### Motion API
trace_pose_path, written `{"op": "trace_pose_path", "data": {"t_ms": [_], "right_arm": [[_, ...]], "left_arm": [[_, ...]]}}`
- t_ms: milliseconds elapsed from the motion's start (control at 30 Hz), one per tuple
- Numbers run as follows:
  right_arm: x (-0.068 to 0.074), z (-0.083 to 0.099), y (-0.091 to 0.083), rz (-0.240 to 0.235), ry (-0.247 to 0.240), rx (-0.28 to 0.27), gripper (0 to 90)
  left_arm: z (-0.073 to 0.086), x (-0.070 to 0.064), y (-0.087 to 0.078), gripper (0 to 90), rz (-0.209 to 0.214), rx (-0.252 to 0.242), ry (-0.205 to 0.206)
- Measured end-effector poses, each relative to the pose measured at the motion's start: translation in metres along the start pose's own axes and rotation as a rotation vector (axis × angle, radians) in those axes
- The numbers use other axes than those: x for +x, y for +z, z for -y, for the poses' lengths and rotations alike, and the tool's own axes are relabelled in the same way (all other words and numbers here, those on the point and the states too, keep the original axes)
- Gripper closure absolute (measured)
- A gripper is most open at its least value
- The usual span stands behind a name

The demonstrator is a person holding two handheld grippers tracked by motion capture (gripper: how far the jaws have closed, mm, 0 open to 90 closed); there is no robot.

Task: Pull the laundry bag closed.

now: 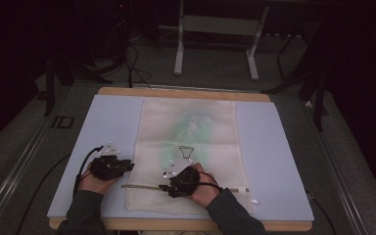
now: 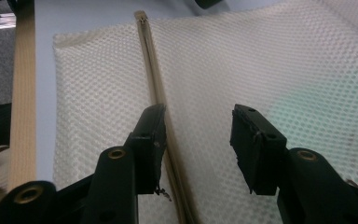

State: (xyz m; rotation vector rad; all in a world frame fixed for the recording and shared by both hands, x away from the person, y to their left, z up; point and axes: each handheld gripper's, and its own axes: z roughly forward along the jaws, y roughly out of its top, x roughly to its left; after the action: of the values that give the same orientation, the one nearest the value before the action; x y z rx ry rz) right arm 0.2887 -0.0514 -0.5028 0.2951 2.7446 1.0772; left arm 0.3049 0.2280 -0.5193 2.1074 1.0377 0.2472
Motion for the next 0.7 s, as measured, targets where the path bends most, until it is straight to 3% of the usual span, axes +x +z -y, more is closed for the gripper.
{"op": "trace_pose_path", "data": {"t_ms": [267, 400, 700], "right_arm": [[0.005, -0.008, 0.005, -0.016, -0.015, -0.006, 54.8], [0.007, -0.012, 0.007, -0.022, -0.023, -0.008, 54.7], [0.01, -0.017, 0.012, -0.033, -0.036, -0.014, 54.7]], "left_arm": [[0.0, 0.0, 0.0, 73.6, 0.021, 0.004, 0.003], [0.0, -0.001, 0.002, 76.5, 0.022, 0.013, 0.015], [-0.001, -0.004, 0.004, 84.8, 0.067, 0.026, 0.037]]}}
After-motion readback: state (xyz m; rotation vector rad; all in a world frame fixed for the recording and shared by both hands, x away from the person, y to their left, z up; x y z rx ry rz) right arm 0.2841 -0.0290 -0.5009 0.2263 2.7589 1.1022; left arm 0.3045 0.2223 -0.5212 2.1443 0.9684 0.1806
